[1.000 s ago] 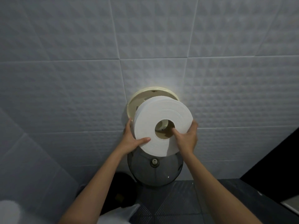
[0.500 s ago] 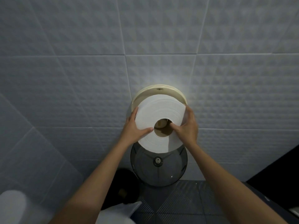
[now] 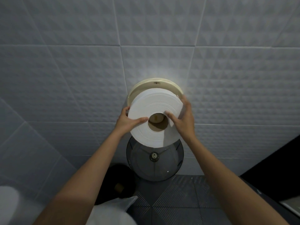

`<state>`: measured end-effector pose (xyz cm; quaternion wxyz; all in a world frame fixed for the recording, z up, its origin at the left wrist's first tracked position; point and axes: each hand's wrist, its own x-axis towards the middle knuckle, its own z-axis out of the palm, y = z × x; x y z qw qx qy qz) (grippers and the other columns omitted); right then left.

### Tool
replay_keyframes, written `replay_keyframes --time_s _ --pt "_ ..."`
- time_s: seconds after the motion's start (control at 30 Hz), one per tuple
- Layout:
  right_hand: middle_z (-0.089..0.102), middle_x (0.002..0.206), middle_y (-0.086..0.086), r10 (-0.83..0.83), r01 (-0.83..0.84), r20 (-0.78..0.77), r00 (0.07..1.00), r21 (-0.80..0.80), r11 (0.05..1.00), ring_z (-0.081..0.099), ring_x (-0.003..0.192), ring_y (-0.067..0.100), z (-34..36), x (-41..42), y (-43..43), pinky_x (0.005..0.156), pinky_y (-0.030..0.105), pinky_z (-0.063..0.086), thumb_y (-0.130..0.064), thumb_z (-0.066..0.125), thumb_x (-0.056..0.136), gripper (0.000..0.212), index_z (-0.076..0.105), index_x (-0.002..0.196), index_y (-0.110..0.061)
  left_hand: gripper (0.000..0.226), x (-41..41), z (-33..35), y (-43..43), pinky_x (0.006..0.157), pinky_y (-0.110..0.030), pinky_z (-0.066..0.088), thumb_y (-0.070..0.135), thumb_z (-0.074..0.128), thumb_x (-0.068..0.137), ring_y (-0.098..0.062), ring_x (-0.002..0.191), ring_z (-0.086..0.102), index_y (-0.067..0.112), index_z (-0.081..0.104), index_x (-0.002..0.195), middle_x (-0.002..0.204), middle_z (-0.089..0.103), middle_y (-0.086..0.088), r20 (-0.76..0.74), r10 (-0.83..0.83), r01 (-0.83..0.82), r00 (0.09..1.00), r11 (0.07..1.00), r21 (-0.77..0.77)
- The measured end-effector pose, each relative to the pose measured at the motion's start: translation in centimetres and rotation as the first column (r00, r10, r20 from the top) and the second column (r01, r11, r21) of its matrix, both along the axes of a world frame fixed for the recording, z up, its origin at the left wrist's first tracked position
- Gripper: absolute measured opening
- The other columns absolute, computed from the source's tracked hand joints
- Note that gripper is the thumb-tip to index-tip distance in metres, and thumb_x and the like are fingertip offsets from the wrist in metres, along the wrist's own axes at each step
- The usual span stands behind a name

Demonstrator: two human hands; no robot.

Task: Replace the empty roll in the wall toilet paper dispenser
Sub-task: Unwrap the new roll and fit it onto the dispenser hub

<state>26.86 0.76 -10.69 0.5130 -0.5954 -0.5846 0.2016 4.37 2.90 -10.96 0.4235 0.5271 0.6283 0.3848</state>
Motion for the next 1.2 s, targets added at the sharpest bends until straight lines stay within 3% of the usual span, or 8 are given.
replay_keyframes --time_s 0.1,0.17,0.3,0.47,0.73,0.87,1.0,1.2 --pt "0.036 0.149 0.000 -0.038 0.005 -0.309 0.950 -0.105 0.994 0.039 0.129 0.011 -0.9 0.3 -0.9 0.099 0.028 0.038 -0.042 0.071 0.080 0.085 0.020 0.148 -0.029 0.119 -0.2 0.0 0.0 0.099 -0.043 0.050 0.063 0.083 0.036 -0.020 0.118 0.053 0.026 0.035 0.139 0.135 0.050 0.000 0.014 -0.006 0.007 1.000 1.000 -0.013" --pt "0.037 0.147 0.001 -0.041 -0.030 -0.384 0.922 -0.179 0.983 0.041 0.128 0.014 -2.5 0.1 -1.9 0.097 0.030 0.041 -0.040 0.072 0.080 0.085 0.021 0.147 -0.028 0.117 -0.3 -0.1 -0.1 0.099 -0.044 0.050 0.061 0.084 0.038 -0.021 0.118 0.052 0.026 0.035 0.138 0.135 0.050 0.001 0.022 -0.012 0.012 1.000 1.000 -0.010" --pt "0.047 0.127 -0.005 -0.057 -0.054 -0.416 0.908 -0.250 0.967 0.048 0.119 0.015 -5.4 -0.7 -3.0 0.097 0.040 0.049 -0.034 0.080 0.072 0.083 0.029 0.137 -0.026 0.100 -0.3 -0.4 0.2 0.094 -0.035 0.048 0.045 0.088 0.056 -0.019 0.118 0.050 0.026 0.035 0.138 0.134 0.048 0.002 0.019 -0.035 0.035 0.999 0.999 0.035" --pt "0.050 0.132 0.001 -0.087 -0.030 -0.404 0.911 -0.275 0.961 0.050 0.121 0.020 -6.4 -0.8 -2.0 0.096 0.050 0.050 -0.041 0.081 0.068 0.090 0.028 0.139 -0.028 0.101 -0.4 -1.0 0.9 0.089 -0.031 0.046 0.038 0.088 0.058 -0.019 0.119 0.049 0.027 0.032 0.141 0.136 0.047 0.002 0.026 -0.063 0.061 0.998 0.995 0.083" --pt "0.048 0.132 -0.001 -0.059 -0.054 -0.437 0.898 -0.242 0.969 0.050 0.117 0.015 -6.2 -1.1 -0.5 0.092 0.035 0.052 -0.040 0.074 0.077 0.086 0.022 0.145 -0.030 0.106 -0.3 -2.6 2.1 0.096 -0.047 0.051 0.059 0.083 0.048 -0.021 0.121 0.050 0.040 0.034 0.141 0.135 0.051 0.003 0.049 -0.026 0.020 0.998 0.993 0.117" --pt "0.054 0.131 0.002 -0.067 -0.150 -0.694 0.717 -0.247 0.957 0.056 0.116 0.014 -6.9 -0.7 0.3 0.070 0.020 0.057 -0.058 0.036 0.093 0.057 0.039 0.141 -0.028 0.101 -0.3 -3.7 2.2 0.097 -0.046 0.052 0.051 0.084 0.057 -0.022 0.123 0.051 0.034 0.035 0.144 0.138 0.051 -0.001 0.123 -0.009 -0.003 0.992 0.995 0.099" --pt "0.059 0.131 0.011 -0.190 -0.241 -0.831 0.522 -0.357 0.902 0.059 0.116 0.027 -7.0 -0.8 1.0 0.090 0.047 0.055 -0.076 0.036 0.083 0.075 0.049 0.137 -0.025 0.090 0.2 -3.9 2.6 0.098 -0.042 0.051 0.037 0.081 0.069 -0.021 0.122 0.052 0.026 0.035 0.145 0.138 0.051 -0.003 0.138 0.017 -0.034 0.990 0.992 0.119" --pt "0.062 0.117 0.010 -0.258 -0.240 -0.848 0.463 -0.400 0.884 0.061 0.107 0.029 -7.0 -0.3 2.0 0.097 0.054 0.048 -0.070 0.032 0.088 0.062 0.057 0.124 -0.025 0.066 0.4 -4.0 3.0 0.088 -0.042 0.055 0.039 0.078 0.074 -0.022 0.116 0.059 0.020 0.048 0.130 0.117 0.062 0.002 0.331 0.015 0.011 0.944 0.997 -0.074"
